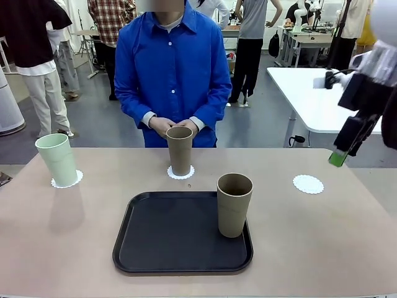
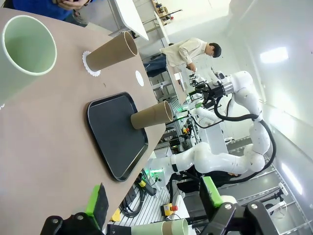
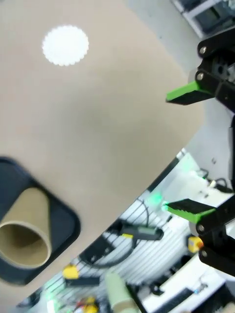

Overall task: Place coasters on the table and set cups on them.
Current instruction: Take one Reusable plastic cup from the Flat Tray and place it on a coaster set by the human.

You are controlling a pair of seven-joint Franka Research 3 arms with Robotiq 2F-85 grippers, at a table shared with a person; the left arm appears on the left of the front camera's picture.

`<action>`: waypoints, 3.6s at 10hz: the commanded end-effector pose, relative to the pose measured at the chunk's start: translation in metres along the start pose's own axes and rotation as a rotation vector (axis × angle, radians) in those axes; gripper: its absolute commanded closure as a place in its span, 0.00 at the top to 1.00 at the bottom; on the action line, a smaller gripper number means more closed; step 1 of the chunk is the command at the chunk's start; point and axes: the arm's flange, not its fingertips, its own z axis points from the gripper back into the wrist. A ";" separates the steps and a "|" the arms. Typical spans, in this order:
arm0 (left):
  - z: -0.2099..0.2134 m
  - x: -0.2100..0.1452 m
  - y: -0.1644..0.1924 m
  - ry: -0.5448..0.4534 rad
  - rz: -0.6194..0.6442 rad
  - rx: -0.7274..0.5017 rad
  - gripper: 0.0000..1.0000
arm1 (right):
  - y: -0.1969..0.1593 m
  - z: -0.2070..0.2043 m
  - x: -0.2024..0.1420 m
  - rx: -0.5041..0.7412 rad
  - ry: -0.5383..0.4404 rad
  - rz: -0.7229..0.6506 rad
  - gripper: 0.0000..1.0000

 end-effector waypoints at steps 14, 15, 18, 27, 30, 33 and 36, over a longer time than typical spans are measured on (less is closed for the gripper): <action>0.000 -0.003 -0.002 -0.011 -0.011 -0.010 1.00 | -0.060 -0.098 -0.002 0.483 -0.896 0.614 1.00; 0.000 -0.003 -0.002 -0.011 -0.011 -0.010 1.00 | -0.066 -0.118 -0.003 0.532 -0.919 0.644 1.00; 0.000 -0.003 -0.002 -0.011 -0.011 -0.010 1.00 | -0.066 -0.156 -0.005 0.476 -0.931 0.650 1.00; 0.000 -0.003 -0.002 -0.011 -0.011 -0.010 1.00 | -0.065 -0.179 -0.010 0.439 -0.967 0.777 1.00; 0.000 -0.003 -0.002 -0.011 -0.011 -0.010 1.00 | -0.070 -0.197 -0.011 0.460 -1.124 0.801 1.00; 0.000 -0.003 -0.002 -0.011 -0.011 -0.010 1.00 | -0.077 -0.223 0.002 0.580 -1.122 0.718 1.00; 0.000 -0.003 -0.002 -0.011 -0.011 -0.010 1.00 | -0.070 -0.243 0.017 0.584 -1.086 0.719 1.00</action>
